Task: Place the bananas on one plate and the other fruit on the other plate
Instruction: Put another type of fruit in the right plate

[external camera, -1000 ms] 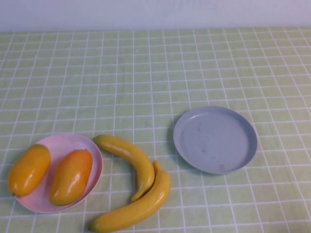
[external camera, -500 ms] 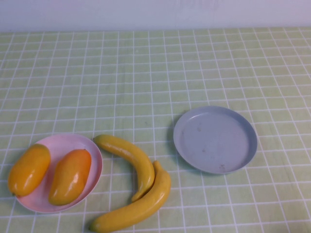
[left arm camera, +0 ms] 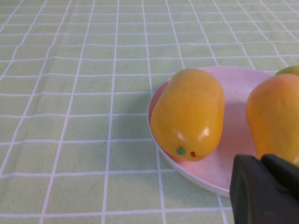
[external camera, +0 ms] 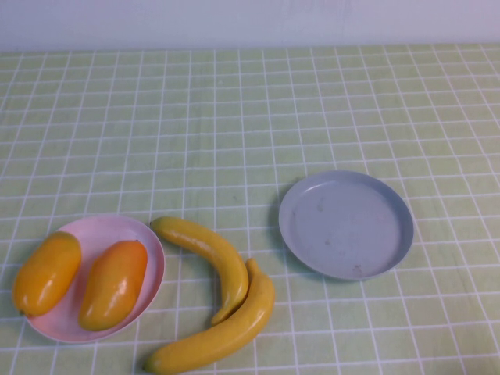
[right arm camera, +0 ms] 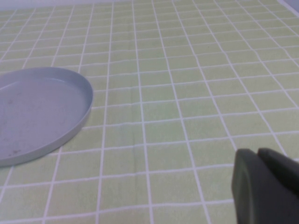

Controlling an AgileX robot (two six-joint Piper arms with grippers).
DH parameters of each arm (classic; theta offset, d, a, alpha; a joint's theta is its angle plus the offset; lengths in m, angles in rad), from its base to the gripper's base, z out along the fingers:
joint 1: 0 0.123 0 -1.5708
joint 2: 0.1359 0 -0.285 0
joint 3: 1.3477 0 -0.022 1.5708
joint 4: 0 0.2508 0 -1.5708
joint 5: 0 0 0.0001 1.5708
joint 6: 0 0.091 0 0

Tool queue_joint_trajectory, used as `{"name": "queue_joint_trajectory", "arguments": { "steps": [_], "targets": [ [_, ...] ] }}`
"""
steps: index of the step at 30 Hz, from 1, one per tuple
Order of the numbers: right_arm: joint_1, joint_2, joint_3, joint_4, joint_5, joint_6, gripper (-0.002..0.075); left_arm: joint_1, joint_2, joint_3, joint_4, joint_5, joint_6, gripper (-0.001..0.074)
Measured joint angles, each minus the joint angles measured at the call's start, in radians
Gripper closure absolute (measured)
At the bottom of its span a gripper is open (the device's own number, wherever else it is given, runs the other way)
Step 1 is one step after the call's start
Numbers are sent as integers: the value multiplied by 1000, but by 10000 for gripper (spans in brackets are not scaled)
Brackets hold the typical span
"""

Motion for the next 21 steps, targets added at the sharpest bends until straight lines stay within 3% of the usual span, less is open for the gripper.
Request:
{"name": "queue_joint_trajectory", "arguments": {
  "steps": [8, 15, 21],
  "targets": [
    [0, 0, 0, 3, -47, 0, 741, 0, 0, 0, 0, 0, 0, 731],
    [0, 0, 0, 418, -180, 0, 741, 0, 0, 0, 0, 0, 0, 731],
    [0, 0, 0, 630, -219, 0, 741, 0, 0, 0, 2, 0, 0, 731]
  ]
}}
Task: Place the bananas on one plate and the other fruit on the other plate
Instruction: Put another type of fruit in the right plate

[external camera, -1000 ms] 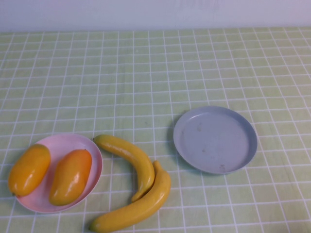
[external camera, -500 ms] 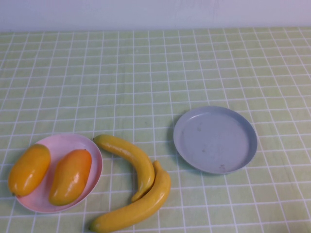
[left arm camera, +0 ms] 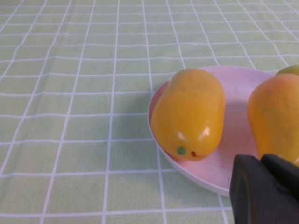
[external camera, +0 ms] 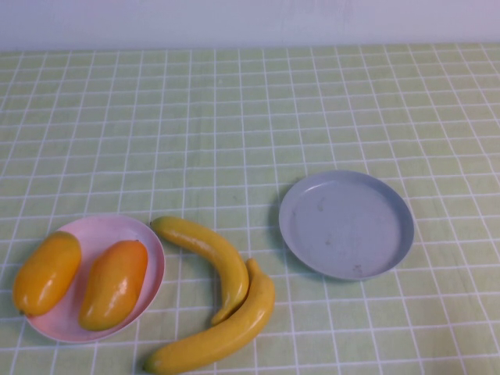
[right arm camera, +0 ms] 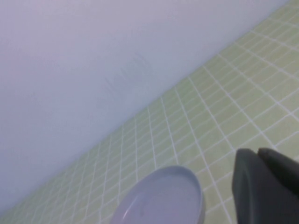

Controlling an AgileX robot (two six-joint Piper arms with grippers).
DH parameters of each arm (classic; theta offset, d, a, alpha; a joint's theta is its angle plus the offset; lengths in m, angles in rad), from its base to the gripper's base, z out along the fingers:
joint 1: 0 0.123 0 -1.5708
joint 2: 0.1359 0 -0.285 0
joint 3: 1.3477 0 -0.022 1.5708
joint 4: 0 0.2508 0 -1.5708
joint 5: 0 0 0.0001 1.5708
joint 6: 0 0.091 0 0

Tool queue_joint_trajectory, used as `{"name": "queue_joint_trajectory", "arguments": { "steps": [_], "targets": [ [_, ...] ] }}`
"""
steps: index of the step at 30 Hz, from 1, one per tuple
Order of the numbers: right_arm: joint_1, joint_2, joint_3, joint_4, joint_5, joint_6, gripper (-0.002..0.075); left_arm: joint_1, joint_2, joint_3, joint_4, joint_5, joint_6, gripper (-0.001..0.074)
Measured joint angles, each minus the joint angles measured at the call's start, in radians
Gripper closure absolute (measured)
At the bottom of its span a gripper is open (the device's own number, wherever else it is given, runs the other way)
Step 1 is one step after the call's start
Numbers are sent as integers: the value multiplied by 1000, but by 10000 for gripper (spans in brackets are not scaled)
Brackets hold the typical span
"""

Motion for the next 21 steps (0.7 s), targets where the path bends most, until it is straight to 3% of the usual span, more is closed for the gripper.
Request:
{"name": "queue_joint_trajectory", "arguments": {
  "steps": [6, 14, 21],
  "targets": [
    [0, 81, -103, 33, 226, 0, 741, 0, 0, 0, 0, 0, 0, 731],
    [0, 455, -380, -19, 603, -115, 741, 0, 0, 0, 0, 0, 0, 731],
    [0, 811, -589, -77, 743, -286, 741, 0, 0, 0, 0, 0, 0, 731]
  ]
}}
